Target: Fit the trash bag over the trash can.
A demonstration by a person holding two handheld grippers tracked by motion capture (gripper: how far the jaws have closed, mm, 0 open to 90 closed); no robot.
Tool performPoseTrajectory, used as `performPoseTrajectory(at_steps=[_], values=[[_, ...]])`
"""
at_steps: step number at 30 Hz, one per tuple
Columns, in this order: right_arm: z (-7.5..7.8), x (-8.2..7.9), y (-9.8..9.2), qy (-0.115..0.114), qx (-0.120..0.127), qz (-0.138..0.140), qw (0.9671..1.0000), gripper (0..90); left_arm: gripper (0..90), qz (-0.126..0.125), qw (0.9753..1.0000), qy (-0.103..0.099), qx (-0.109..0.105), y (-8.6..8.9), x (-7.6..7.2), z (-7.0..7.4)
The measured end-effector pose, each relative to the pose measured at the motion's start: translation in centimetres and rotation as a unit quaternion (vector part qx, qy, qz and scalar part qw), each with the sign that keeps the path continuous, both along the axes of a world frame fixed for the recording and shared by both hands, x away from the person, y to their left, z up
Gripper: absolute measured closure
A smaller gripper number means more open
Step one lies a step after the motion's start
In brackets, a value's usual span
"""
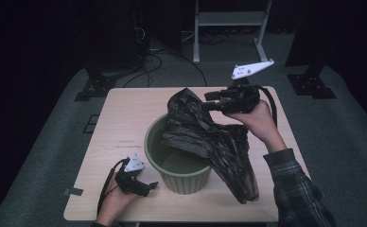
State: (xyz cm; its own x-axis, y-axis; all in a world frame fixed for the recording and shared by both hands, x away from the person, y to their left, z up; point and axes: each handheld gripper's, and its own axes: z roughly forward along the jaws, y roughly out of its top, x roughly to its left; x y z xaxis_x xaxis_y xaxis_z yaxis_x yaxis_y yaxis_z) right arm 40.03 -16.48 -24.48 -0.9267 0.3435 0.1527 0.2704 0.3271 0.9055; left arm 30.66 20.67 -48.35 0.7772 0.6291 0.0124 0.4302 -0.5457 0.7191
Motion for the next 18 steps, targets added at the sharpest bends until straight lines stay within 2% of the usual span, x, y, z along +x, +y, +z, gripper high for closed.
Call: performPoseTrajectory(at_steps=[3, 5, 6, 10, 11, 14, 18], values=[[0.3, 1.2, 1.3, 0.001, -0.009, -0.003, 1.0, 64.0, 1.5, 0.0, 1.0, 0.0, 0.0, 0.0, 0.0, 0.0], [0.3, 1.6, 1.7, 0.003, -0.014, -0.004, 0.9999, 66.0, 1.5, 0.0, 1.0, 0.0, 0.0, 0.0, 0.0, 0.0], [0.1, 2.2, 2.4, 0.007, -0.018, 0.0, 0.9998, 73.8, 1.5, 0.0, 1.0, 0.0, 0.0, 0.0, 0.0, 0.0], [-0.4, 2.3, 3.2, 0.0, -0.035, 0.006, 0.9994, 89.5, 1.5, 0.0, 1.0, 0.0, 0.001, 0.0, 0.0, 0.0], [-0.6, 2.2, 3.4, -0.004, -0.039, 0.01, 0.9992, 89.7, 1.5, 0.0, 1.0, 0.0, 0.0, 0.0, 0.0, 0.0], [-1.0, 1.9, 4.0, 0.004, -0.052, 0.03, 0.9982, 90.0, 1.5, 0.0, 1.0, 0.0, 0.0, 0.0, 0.0, 0.0], [-2.0, 1.0, 5.5, 0.006, -0.094, 0.063, 0.9936, 89.9, 1.5, 0.0, 1.0, 0.0, 0.0, 0.0, 0.0, 0.0]])
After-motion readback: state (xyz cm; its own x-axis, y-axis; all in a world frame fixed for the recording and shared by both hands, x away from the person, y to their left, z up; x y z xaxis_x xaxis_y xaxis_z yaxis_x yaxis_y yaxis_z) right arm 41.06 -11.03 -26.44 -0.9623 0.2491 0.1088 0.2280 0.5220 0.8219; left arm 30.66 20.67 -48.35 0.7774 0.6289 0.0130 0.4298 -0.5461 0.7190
